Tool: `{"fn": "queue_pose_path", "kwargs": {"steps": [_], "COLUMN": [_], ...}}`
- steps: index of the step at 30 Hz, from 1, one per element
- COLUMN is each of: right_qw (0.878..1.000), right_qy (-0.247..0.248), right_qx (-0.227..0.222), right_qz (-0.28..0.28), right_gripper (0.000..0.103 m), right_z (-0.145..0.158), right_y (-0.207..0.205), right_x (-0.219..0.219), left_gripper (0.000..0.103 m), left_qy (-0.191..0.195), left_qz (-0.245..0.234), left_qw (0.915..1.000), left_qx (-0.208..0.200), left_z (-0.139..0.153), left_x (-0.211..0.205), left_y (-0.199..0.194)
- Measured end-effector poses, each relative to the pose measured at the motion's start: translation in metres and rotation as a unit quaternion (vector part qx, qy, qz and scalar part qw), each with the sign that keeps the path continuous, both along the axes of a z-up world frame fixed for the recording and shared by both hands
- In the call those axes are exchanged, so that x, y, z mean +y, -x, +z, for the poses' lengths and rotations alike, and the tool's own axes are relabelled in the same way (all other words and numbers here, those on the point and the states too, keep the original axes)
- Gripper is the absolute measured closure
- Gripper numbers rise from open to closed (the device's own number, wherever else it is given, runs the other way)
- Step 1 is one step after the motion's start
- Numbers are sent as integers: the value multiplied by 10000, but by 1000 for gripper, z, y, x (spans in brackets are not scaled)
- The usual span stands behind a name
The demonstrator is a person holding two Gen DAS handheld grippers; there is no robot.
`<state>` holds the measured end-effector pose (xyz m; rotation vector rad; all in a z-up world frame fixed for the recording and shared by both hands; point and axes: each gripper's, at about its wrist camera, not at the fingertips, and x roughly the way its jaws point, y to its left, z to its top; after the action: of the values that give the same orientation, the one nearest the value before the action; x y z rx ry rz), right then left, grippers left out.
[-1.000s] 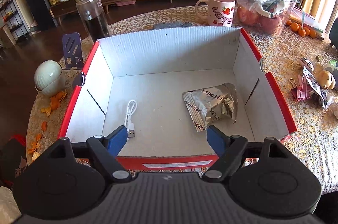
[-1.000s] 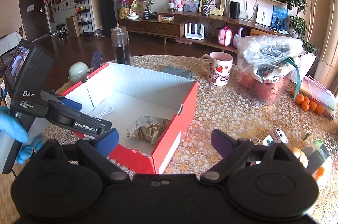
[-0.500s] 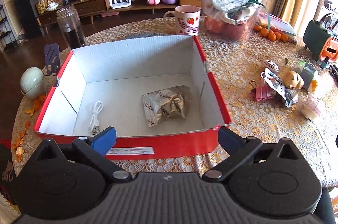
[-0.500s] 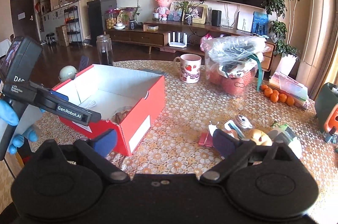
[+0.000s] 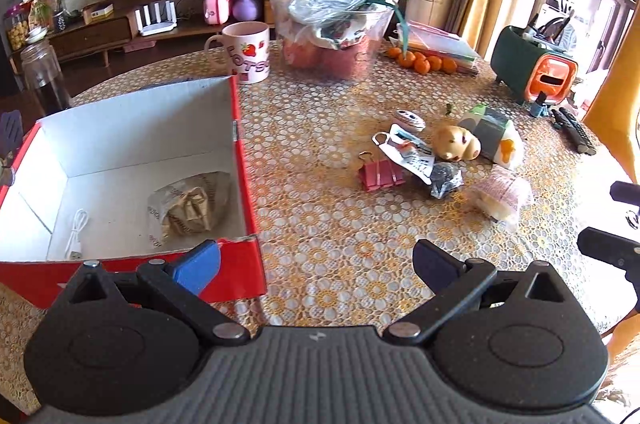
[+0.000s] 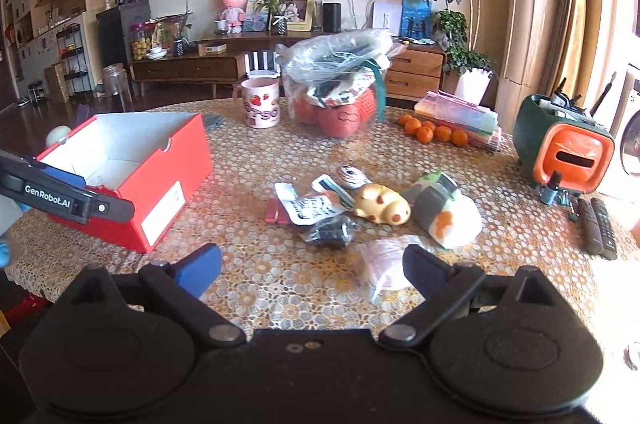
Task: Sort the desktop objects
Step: 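Move both tools back from the box to the items on the table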
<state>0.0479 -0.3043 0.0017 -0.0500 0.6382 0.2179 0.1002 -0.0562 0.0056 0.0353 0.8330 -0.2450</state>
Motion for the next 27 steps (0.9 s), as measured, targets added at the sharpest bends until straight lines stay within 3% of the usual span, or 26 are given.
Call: {"fn": "queue_pose_path", "kwargs": {"steps": [13, 27], "right_qw": [9993, 9986], "right_qy": [57, 27], "right_qx": [191, 470], "right_qz": [-317, -260], "right_gripper": [6, 6], "right_z": [-31, -71], "right_y": [-15, -70], "right_x": [-40, -54], "left_gripper": [0, 1], "left_qy": [-19, -153], "left_qz": [-342, -395], "left_qw": [9993, 9978], "left_qx": [152, 508], "left_z": [-22, -46], "left_x": [-55, -97], "left_y": [-28, -89]}}
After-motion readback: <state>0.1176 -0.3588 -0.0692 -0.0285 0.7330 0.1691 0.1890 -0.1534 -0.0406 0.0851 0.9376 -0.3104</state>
